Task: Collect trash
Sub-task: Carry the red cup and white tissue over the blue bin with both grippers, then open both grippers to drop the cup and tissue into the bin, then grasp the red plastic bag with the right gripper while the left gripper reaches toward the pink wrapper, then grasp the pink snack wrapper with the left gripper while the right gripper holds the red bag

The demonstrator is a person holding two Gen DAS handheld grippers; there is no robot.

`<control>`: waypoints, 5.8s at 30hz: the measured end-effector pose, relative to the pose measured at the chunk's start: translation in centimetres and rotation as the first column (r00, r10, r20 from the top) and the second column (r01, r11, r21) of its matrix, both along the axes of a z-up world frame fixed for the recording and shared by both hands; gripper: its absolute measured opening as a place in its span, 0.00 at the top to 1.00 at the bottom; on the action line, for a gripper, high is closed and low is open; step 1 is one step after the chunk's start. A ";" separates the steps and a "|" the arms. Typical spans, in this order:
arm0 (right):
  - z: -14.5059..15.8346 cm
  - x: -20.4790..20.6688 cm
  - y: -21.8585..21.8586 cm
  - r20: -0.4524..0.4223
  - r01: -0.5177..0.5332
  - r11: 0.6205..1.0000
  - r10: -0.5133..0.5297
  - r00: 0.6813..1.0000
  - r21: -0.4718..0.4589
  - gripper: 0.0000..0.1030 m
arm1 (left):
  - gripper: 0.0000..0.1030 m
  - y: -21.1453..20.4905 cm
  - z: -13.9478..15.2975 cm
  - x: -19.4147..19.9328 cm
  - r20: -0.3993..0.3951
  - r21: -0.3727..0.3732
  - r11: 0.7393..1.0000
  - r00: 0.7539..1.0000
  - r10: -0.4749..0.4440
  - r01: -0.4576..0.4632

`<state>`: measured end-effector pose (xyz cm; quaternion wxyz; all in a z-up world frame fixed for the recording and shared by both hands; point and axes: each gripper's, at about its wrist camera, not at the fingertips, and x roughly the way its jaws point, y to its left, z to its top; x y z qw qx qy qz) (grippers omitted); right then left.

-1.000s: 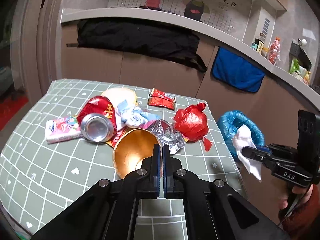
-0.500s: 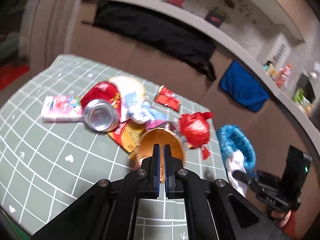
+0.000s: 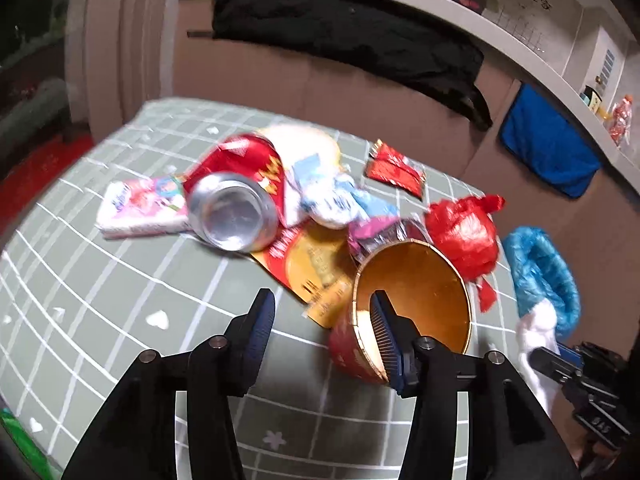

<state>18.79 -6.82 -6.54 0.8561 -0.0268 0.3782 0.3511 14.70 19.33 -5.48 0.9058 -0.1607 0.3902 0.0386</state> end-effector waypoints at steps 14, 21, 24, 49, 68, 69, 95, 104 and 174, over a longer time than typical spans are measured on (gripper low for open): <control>0.6 0.0 -0.3 0.035 0.020 0.999 -0.021 0.999 0.035 0.85 | 0.95 -0.4 2.4 -2.3 0.139 -0.042 0.999 0.990 -0.001 0.007; 0.4 0.1 -0.2 0.018 0.010 0.999 -0.011 1.000 0.035 0.85 | 0.94 -1.2 1.8 -1.4 0.090 -0.026 1.000 0.996 0.007 -0.004; 0.0 0.0 -0.1 0.013 0.005 1.000 -0.006 1.000 0.025 0.85 | 0.90 -0.8 0.9 -0.8 0.073 -0.098 0.995 0.997 0.022 -0.015; 8.1 2.3 -9.3 0.209 0.204 0.962 -0.240 0.948 0.181 0.87 | 0.94 -10.4 11.3 1.8 0.343 0.051 0.979 0.917 -0.205 0.199; 3.5 11.4 -26.4 0.100 0.526 0.840 -0.539 0.836 0.131 0.86 | 0.94 -29.0 3.0 20.6 0.106 -0.071 0.862 0.863 -0.493 0.501; 3.1 11.8 -26.6 0.090 0.526 0.841 -0.538 0.838 0.129 0.86 | 0.94 -29.4 2.5 21.2 0.095 -0.080 0.858 0.861 -0.500 0.507; 3.6 9.6 -24.3 0.055 0.511 0.846 -0.523 0.851 0.150 0.68 | 0.72 -22.0 6.3 15.6 0.218 -0.065 0.915 0.901 -0.376 0.398; 5.3 8.3 -13.1 0.107 0.281 0.955 -0.290 0.951 0.091 0.66 | 0.72 -7.9 7.1 9.4 0.252 -0.051 0.989 0.960 -0.120 0.137; 2.4 1.6 -6.5 -0.025 0.224 0.956 -0.223 0.974 0.187 0.65 | 0.95 -2.8 -0.2 3.8 0.069 -0.028 0.997 0.995 0.076 -0.074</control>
